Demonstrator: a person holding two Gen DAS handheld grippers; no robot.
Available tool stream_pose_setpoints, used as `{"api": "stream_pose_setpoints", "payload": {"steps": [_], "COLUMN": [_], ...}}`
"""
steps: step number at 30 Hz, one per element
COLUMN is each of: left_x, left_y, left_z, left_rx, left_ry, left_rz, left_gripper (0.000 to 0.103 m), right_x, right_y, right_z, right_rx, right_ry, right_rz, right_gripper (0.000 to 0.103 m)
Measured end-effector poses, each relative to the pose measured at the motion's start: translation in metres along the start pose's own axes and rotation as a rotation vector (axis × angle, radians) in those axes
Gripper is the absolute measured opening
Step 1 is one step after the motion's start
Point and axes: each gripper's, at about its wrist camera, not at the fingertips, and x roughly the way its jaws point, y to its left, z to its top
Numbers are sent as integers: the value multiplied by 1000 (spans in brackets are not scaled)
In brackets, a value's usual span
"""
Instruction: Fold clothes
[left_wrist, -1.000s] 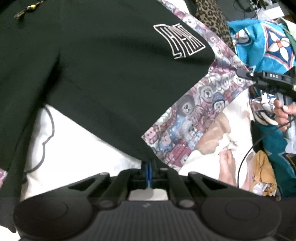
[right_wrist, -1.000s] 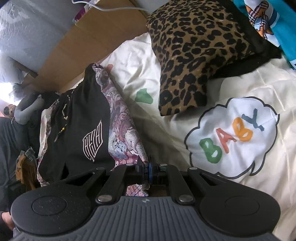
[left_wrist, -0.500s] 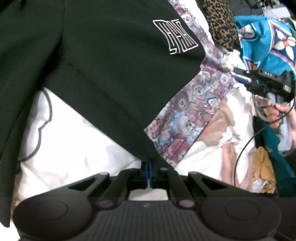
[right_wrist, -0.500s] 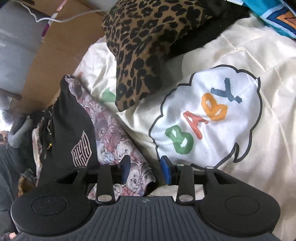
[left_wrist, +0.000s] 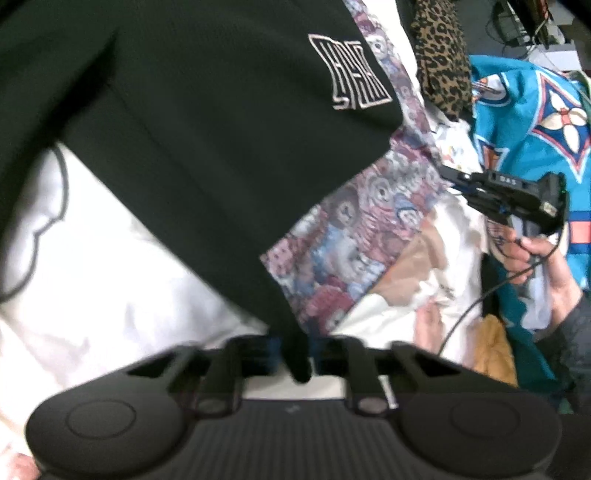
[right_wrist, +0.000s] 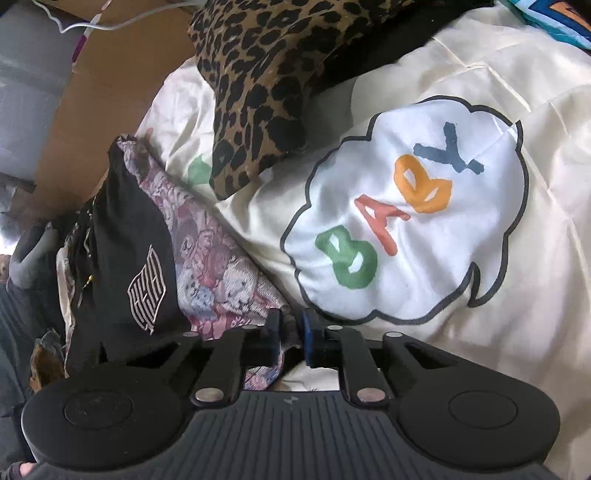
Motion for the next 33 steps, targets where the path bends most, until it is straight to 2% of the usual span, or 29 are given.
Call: {"api": "stream_pose_setpoints", "payload": {"steps": [5,9,14,18,25,26,29,33], "left_x": [-14,-12,5,-4,-41,-48,-68,-98], "left_y": [-4,0,10,8,12,12,13,15], "left_z": [-2,-2,-3,-4,-3,-3,-3,-2], "left_rx": [52,46,-12,10,-9,-12,-25,-37], "left_ry": [-4,8,80,79,2,-15,-75,-196], "left_rz": [-68,-43,54,74,89,86,91,119], "left_gripper": [5,5,7,15,24,25,26,26], "right_x": [-15,-17,-4,-11,-29,-31,-40,-49], "right_y": [16,23,11,8,21,24,35,53], "right_z": [2,4,2,-1,0,1,4,7], "right_rx": [-107,-151,-135,-155,-176,-173,-171,-190], "right_ry": [-21,-24,9,15,-18,-26,-60,-93], "right_rz": [-8,-37,-150,-141,-111,-107,-100,-70], "right_gripper": [4,3,5,6,7,10,29,31]}}
